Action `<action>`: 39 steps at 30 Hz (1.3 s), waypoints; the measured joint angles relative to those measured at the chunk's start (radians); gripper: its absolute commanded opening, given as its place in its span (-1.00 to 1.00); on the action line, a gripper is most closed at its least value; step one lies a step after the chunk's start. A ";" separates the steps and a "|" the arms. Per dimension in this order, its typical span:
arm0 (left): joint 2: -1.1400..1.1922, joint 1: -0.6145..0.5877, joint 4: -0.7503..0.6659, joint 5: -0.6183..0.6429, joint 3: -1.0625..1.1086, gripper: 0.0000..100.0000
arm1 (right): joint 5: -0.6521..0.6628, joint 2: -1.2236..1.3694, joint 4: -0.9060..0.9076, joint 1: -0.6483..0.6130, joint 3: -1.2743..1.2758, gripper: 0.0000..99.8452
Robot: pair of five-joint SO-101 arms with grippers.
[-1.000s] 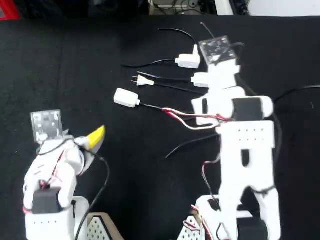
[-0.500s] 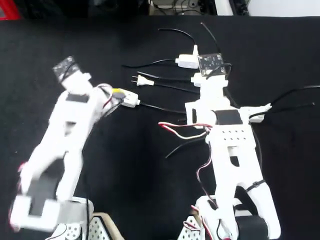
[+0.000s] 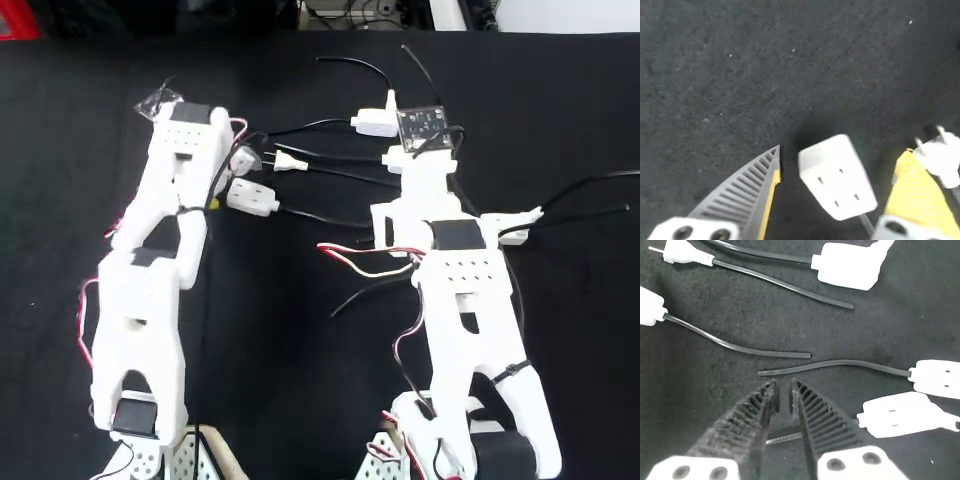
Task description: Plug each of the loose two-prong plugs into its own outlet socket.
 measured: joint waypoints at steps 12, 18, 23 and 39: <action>0.331 0.012 0.201 0.003 -0.463 -0.39 | 0.000 0.000 0.000 0.000 0.000 -0.90; 0.410 0.028 0.272 -0.006 -0.563 -0.75 | 0.000 0.000 0.000 0.000 0.000 -0.90; 0.416 0.031 0.270 -0.077 -0.565 -0.94 | 0.000 0.000 0.000 0.000 0.000 -0.90; 0.189 -0.017 0.284 -0.686 -0.330 -0.94 | 0.000 0.000 0.000 0.020 0.000 -0.90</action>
